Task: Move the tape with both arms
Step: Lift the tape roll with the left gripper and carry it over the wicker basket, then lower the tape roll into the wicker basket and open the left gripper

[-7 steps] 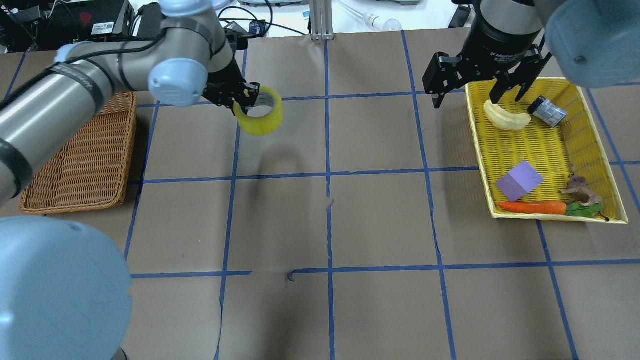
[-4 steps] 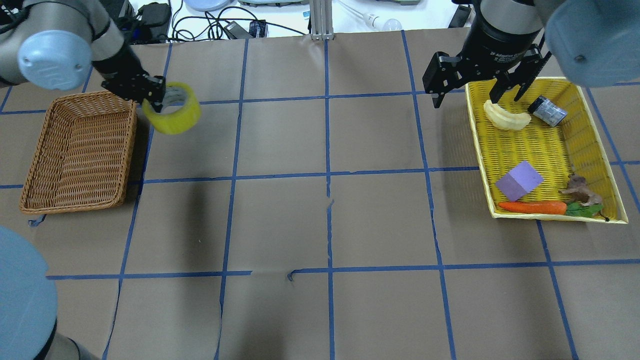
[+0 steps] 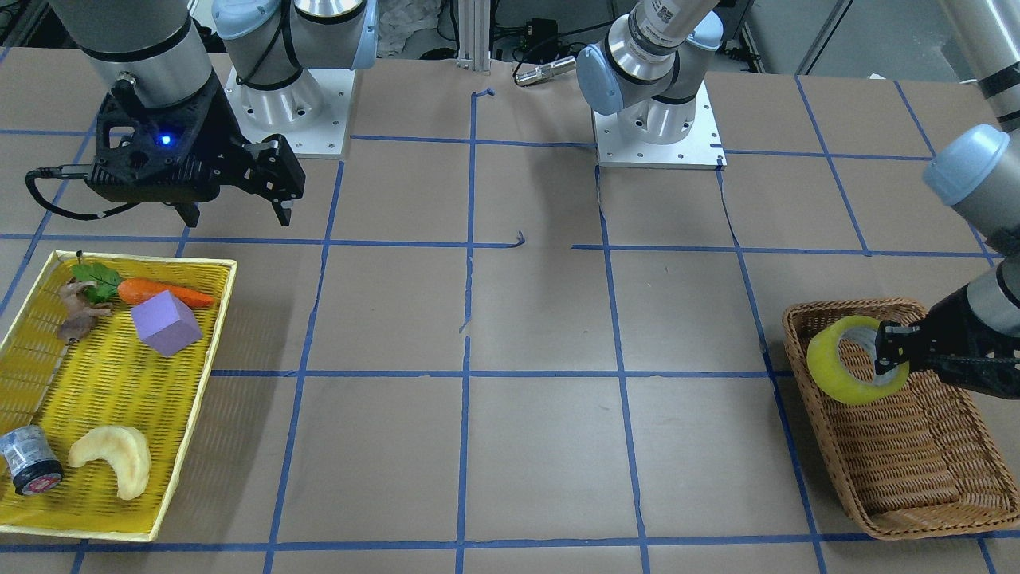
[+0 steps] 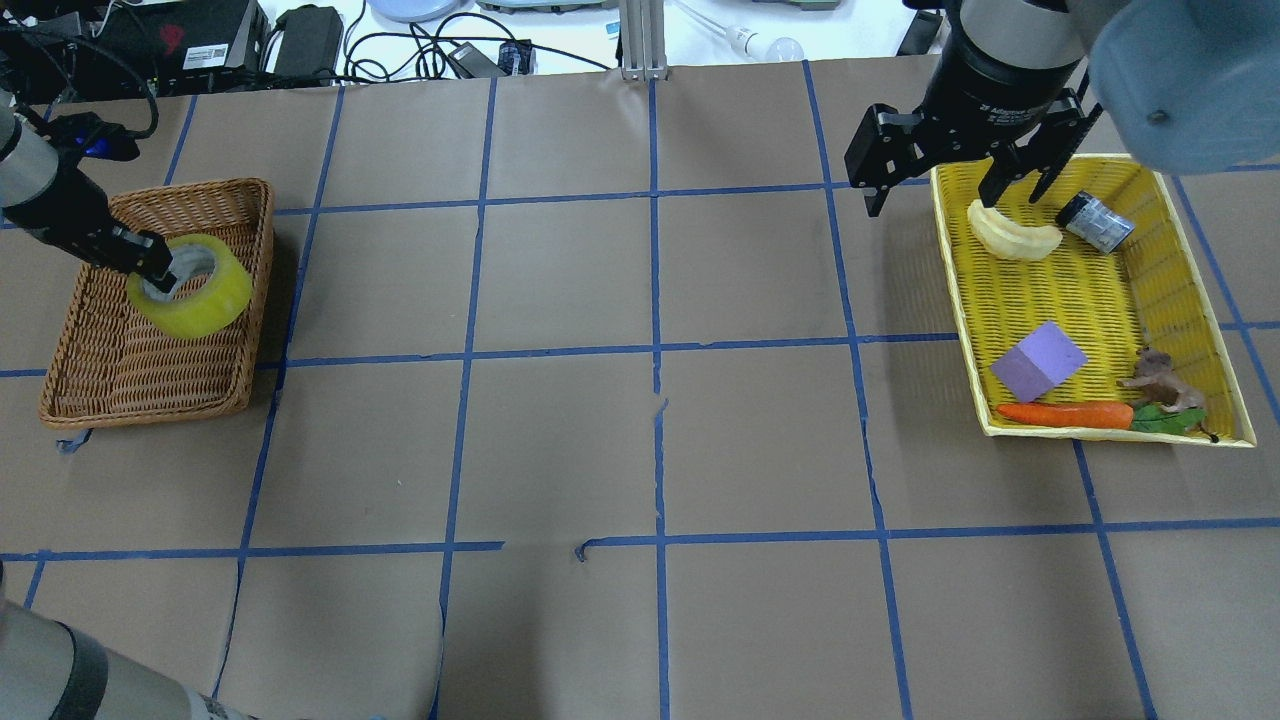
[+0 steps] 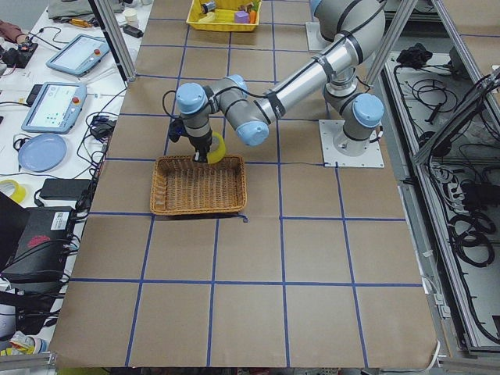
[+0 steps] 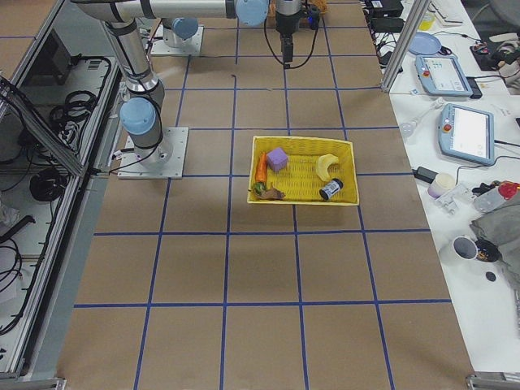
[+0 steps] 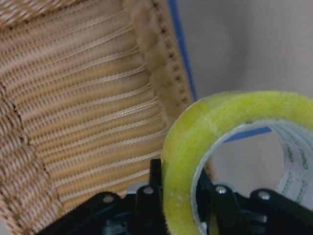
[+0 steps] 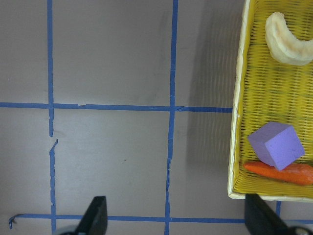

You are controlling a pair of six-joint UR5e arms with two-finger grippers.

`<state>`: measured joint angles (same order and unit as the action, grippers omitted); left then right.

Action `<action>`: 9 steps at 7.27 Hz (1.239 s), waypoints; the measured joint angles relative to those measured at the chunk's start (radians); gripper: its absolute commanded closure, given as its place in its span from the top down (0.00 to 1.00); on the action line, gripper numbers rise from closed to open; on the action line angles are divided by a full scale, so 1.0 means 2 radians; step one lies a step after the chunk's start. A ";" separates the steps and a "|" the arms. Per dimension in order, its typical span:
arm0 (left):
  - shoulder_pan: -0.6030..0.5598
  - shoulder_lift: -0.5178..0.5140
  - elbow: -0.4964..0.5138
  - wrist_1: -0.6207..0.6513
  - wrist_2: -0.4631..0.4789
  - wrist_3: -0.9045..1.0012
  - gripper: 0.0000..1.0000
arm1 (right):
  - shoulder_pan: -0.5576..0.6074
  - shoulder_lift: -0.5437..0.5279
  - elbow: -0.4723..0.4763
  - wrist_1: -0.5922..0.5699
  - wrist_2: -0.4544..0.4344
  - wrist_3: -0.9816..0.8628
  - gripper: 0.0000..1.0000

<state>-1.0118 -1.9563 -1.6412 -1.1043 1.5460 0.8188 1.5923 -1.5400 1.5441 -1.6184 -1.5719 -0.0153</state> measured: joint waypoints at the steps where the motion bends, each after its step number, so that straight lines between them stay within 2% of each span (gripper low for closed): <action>1: 0.011 -0.007 -0.030 0.063 0.000 0.028 0.00 | 0.000 0.000 0.000 0.000 0.000 0.000 1.00; 3: 0.026 -0.021 -0.057 0.133 -0.001 0.059 0.00 | 0.000 0.000 0.000 0.000 0.000 0.000 1.00; 4: 0.029 -0.028 -0.059 0.147 -0.002 0.065 0.45 | 0.000 0.000 0.000 0.000 0.000 0.000 1.00; 5: 0.031 -0.032 -0.059 0.160 -0.003 0.066 0.83 | 0.000 0.000 0.000 0.000 0.001 0.000 1.00; 6: 0.031 -0.035 -0.059 0.172 -0.005 0.064 0.96 | 0.000 0.000 0.000 0.000 0.001 0.000 1.00; 9: 0.016 -0.019 -0.055 0.182 -0.033 0.031 0.97 | 0.000 0.000 0.000 0.000 0.000 0.000 1.00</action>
<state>-0.9794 -1.9939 -1.7521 -0.7393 1.4802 0.8809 1.5926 -1.5390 1.5438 -1.6184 -1.5718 -0.0153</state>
